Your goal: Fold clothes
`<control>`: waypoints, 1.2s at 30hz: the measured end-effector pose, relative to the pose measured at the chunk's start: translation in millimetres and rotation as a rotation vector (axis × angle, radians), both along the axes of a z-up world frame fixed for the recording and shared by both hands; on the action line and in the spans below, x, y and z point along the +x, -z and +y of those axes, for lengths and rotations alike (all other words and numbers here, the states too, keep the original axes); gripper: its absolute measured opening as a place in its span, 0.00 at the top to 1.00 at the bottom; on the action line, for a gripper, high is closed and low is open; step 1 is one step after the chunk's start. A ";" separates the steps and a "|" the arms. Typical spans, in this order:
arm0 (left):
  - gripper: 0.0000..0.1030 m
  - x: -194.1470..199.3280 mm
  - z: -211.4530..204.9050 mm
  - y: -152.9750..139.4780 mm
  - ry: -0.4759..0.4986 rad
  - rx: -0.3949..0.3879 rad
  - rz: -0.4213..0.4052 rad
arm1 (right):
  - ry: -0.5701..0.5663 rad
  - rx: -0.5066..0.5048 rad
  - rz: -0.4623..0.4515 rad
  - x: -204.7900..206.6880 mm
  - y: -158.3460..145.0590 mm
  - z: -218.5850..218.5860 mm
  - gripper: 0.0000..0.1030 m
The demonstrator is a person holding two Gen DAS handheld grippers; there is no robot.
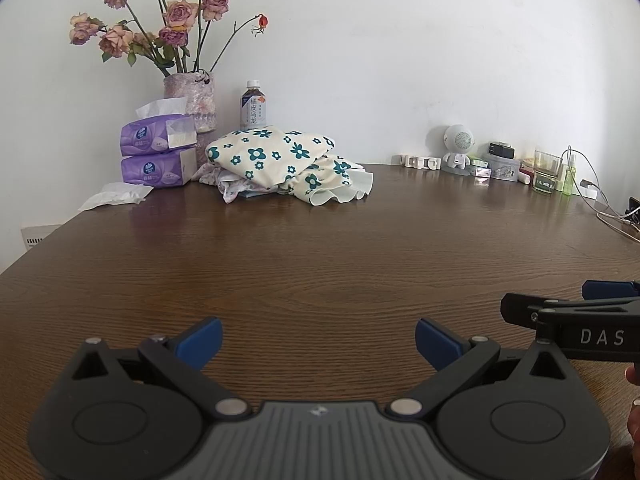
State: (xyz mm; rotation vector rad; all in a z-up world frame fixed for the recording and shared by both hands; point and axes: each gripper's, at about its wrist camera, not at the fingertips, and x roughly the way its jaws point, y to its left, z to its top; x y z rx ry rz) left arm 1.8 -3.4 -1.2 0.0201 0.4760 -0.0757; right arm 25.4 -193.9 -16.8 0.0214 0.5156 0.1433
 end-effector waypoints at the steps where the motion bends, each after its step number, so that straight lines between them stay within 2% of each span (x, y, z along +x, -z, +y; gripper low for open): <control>1: 0.00 0.0 -0.1 0.0 0.000 0.000 0.000 | 0.000 0.000 0.000 0.1 0.0 0.1 0.00; 17: 0.00 -0.2 0.3 0.3 0.011 -0.002 -0.002 | -0.001 0.003 0.000 -0.5 0.5 0.0 0.00; 24: 0.00 6.2 3.0 -3.2 0.034 -0.019 0.023 | -0.022 0.008 0.008 3.5 -1.2 -0.8 0.00; 29: 0.00 14.0 11.2 -24.0 0.046 -0.044 -0.006 | -0.082 0.052 0.006 10.5 -11.9 -3.2 0.00; 33: 0.00 32.8 19.9 -44.0 0.051 -0.037 -0.007 | -0.142 0.107 -0.004 27.0 -33.2 -3.4 0.00; 36: 0.00 52.2 30.9 -60.3 0.070 -0.062 -0.003 | -0.176 0.137 0.000 46.1 -51.0 -0.8 0.00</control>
